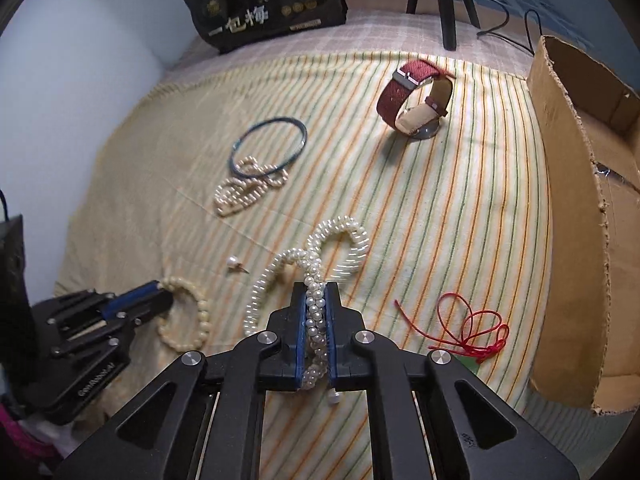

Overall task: Organize jewelry
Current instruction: 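Close the left tool on the bead bracelet while the right tool closes on the pearl necklace, then lift and carry the bracelet and necklace in both tools into the cardboard box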

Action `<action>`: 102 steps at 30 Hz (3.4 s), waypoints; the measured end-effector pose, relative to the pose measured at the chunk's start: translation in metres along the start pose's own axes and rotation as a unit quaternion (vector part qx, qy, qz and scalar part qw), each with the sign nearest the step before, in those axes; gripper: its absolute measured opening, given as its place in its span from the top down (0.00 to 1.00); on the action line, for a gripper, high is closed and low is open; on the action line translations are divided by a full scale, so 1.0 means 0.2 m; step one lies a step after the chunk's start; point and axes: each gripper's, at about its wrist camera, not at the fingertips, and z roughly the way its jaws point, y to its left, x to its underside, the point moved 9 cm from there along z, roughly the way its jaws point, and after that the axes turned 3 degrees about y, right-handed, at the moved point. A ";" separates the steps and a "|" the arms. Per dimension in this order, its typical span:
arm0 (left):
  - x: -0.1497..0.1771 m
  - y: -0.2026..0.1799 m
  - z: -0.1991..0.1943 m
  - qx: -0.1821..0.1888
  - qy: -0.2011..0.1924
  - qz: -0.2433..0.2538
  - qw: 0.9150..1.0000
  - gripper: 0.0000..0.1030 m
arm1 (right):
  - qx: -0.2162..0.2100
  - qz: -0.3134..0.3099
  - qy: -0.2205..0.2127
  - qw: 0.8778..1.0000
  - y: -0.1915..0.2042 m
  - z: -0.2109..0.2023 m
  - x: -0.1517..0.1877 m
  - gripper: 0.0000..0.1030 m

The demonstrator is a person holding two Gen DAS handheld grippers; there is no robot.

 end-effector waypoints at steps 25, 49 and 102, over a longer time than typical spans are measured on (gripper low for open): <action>-0.18 -0.16 -0.41 0.049 -0.099 0.007 0.994 0.95 | -0.009 -0.015 -0.133 0.991 0.07 -0.61 -0.12 0.94; -0.37 -0.80 -0.66 0.135 -0.153 0.065 0.977 0.95 | 0.037 0.039 -0.259 0.964 -0.30 -1.20 -0.19 0.94; -0.31 -1.43 -0.01 0.152 -0.033 0.132 0.979 0.95 | 0.119 0.144 -0.128 0.974 -1.03 -0.78 0.08 0.93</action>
